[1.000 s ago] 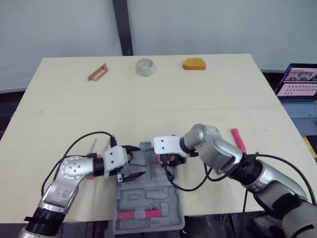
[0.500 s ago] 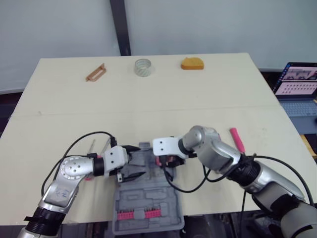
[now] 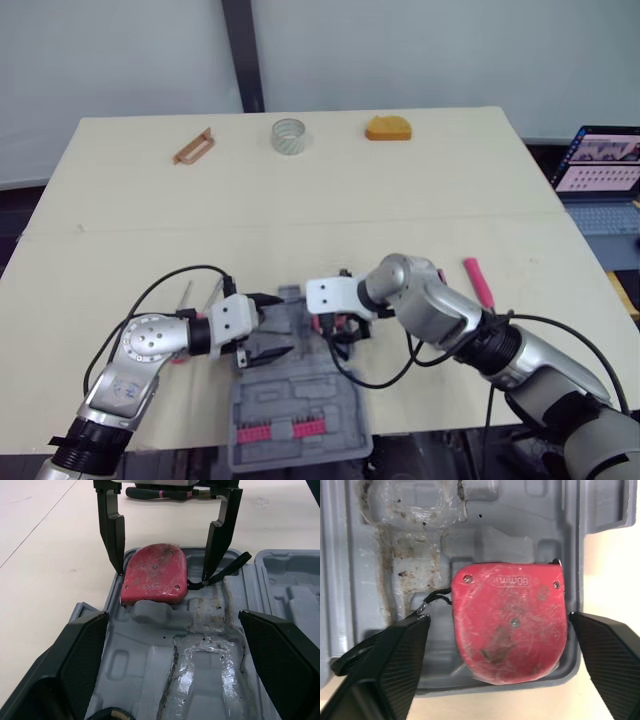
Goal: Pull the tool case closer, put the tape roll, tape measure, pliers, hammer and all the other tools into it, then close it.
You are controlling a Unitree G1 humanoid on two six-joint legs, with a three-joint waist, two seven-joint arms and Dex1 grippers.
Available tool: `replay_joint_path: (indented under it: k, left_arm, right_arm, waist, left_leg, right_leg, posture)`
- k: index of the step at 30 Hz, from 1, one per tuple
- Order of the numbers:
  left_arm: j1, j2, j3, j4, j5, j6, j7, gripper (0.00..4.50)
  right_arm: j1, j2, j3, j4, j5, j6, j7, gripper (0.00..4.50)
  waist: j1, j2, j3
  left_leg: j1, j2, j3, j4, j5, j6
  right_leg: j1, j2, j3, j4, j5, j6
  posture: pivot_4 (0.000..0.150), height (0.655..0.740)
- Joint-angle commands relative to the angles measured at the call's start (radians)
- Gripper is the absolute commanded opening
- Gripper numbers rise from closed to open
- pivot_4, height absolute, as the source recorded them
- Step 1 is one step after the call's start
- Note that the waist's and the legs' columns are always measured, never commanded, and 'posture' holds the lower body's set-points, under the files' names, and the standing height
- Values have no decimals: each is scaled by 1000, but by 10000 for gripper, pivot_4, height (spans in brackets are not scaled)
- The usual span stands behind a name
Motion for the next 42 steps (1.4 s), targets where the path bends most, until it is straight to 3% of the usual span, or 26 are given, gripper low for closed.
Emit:
replay_joint_path:
  k: [1,6,11,14,17,25,42]
  left_arm:
    - [3,-4,-8,-60,-12,10,1,45000]
    - [13,-10,-11,-93,-22,35,5,45000]
    - [2,-18,-6,-96,-31,51,7,45000]
    - [-6,-19,-4,-91,-32,56,7,45000]
    - [-14,-24,-5,-85,-31,59,8,45000]
    - [-22,-26,0,-84,-32,66,10,45000]
    - [-35,-14,13,-75,-34,79,3,45000]
  right_arm:
    - [-9,-29,-75,-128,46,47,46,44405]
    - [15,-78,-150,-277,150,135,100,44405]
    - [96,-42,-253,-234,218,6,25,44405]
    - [168,5,-325,-133,247,-134,-43,36013]
    - [220,25,-357,-35,260,-254,-71,21056]
    - [288,66,-408,70,316,-399,-69,21056]
    - [343,102,-400,398,280,-612,-59,21056]
  waist:
    - [0,0,0]
    - [1,0,0]
    - [1,0,0]
    - [1,0,0]
    - [3,0,0]
    - [0,0,0]
    - [0,0,0]
  left_leg:
    - [0,0,0,0,0,0]
    - [0,0,0,0,0,0]
    - [0,0,0,0,0,0]
    - [0,0,0,0,0,0]
    - [0,0,0,0,0,0]
    - [0,0,0,0,0,0]
    - [2,0,0,0,0,0]
  right_leg:
    - [0,0,0,0,0,0]
    - [0,0,0,0,0,0]
    - [0,0,0,0,0,0]
    - [0,0,0,0,0,0]
    - [1,0,0,0,0,0]
    - [0,0,0,0,0,0]
    - [3,0,0,-1,0,0]
  posture:
    - [1500,7400]
    - [1500,7400]
    - [1500,7400]
    - [1500,7400]
    - [1500,7400]
    - [1500,7400]
    - [1500,7400]
